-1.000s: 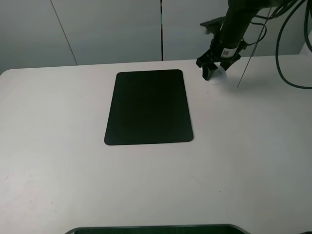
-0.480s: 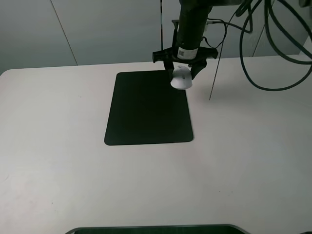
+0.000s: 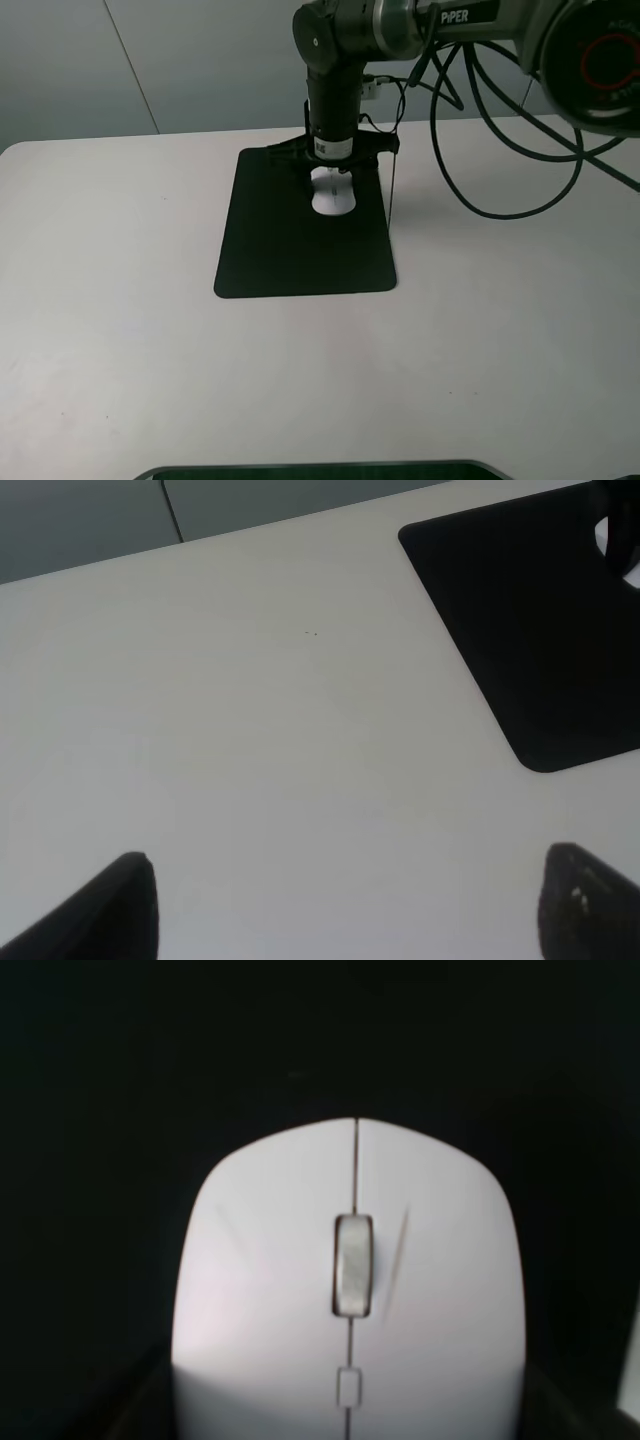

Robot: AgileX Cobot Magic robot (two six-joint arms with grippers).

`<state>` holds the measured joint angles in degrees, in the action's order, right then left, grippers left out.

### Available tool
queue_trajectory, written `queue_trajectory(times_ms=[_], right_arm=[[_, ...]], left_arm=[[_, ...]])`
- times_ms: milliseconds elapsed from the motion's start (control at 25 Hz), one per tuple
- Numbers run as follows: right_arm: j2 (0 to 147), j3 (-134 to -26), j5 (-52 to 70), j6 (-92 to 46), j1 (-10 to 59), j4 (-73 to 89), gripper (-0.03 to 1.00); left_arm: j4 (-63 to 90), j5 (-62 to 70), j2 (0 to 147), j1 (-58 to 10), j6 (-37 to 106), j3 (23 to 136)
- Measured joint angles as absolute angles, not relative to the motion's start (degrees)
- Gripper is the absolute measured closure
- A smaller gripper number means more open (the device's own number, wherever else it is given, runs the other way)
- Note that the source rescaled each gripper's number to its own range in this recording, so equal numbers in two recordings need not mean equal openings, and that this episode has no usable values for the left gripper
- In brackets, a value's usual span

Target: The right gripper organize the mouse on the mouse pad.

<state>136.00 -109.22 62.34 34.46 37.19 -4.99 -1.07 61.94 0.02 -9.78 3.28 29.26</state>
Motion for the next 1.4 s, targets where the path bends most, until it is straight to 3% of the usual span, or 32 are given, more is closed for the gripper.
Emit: queue_trajectory(times_ms=[800,880,1000,1080,1400], right_arm=[[140.71,-111.49,58.38,37.19,38.82,-6.83,0.94],[140.71,-111.49,58.38,36.62,38.82,-6.83,0.86],[140.71,-111.49,58.24,35.66,38.82,-6.61,0.50],[140.71,-111.49,58.10,35.26,38.82,-6.61,0.40],[137.23,-111.49,58.50,29.65,38.44,-4.26,0.36]], left_arm=[[-1.07,61.94,0.02,-9.78,3.28,29.26],[-1.07,61.94,0.02,-9.78,3.28,29.26],[-1.07,61.94,0.02,-9.78,3.28,29.26],[-1.07,61.94,0.02,-9.78,3.28,29.26],[-1.07,61.94,0.02,-9.78,3.28,29.26]])
